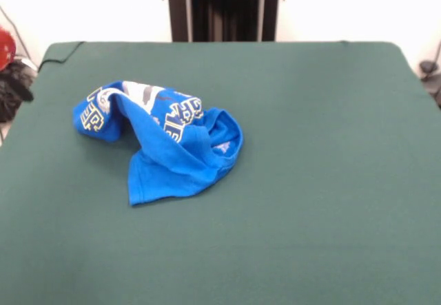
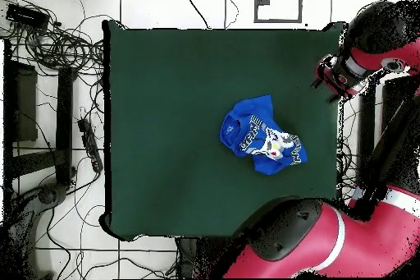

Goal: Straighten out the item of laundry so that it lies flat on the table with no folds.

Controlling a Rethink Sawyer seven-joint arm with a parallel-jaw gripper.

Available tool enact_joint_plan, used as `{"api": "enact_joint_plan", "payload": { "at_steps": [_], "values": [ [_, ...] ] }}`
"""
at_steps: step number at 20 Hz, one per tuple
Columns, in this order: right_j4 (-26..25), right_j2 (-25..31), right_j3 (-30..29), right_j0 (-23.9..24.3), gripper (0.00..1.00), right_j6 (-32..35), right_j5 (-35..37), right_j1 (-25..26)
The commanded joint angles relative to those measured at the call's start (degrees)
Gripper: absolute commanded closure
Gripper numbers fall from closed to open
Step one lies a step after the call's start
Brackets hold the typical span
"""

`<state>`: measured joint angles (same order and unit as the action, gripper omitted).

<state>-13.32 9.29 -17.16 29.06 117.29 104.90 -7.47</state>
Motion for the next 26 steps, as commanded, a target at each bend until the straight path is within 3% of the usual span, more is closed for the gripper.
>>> {"api": "enact_joint_plan", "payload": {
  "at_steps": [1, 14, 26],
  "values": [
    [3.31, 7.94, -3.33, -2.09, 0.0, -4.13, 8.35, 4.16],
    [8.68, 10.01, -8.57, -0.85, 0.0, -3.95, -0.13, 7.66],
    [13.76, 8.6, -17.35, -0.59, 0.0, -3.31, -15.74, 8.86]
  ]
}}
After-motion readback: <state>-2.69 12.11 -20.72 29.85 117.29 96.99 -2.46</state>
